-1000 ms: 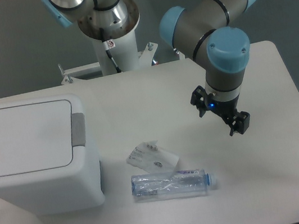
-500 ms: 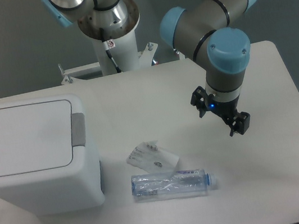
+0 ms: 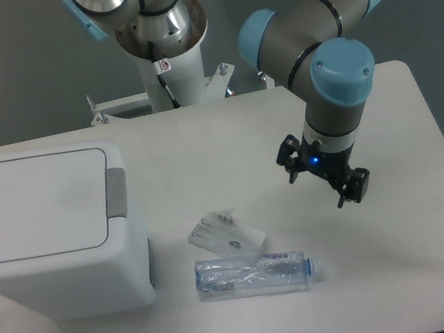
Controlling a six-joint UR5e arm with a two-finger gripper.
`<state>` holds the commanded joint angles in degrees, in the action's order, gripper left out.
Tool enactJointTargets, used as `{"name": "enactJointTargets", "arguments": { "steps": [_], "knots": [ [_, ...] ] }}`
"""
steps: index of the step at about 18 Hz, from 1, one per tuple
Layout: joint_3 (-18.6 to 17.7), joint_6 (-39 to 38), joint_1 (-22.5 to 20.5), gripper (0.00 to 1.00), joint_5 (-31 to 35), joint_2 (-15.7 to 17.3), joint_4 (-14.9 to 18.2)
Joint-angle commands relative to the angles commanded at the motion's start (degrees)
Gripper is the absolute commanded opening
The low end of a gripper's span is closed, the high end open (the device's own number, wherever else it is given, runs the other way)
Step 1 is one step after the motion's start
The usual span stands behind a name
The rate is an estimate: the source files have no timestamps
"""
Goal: Open the trash can
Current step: 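Move the gripper toward the trash can's grey lid button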
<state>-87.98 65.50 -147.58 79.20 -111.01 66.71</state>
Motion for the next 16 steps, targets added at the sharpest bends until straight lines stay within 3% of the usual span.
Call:
{"name": "enactJointTargets", "arguments": {
  "steps": [5,9,16],
  "knots": [
    [0.0,-13.79,1.76,1.0,-6.42,0.61,-1.93],
    [0.61,-25.49,4.31,1.0,-6.95,0.62,-4.39],
    [1.58,-27.79,5.28,1.0,-10.11,1.76,-4.13]
  ]
}}
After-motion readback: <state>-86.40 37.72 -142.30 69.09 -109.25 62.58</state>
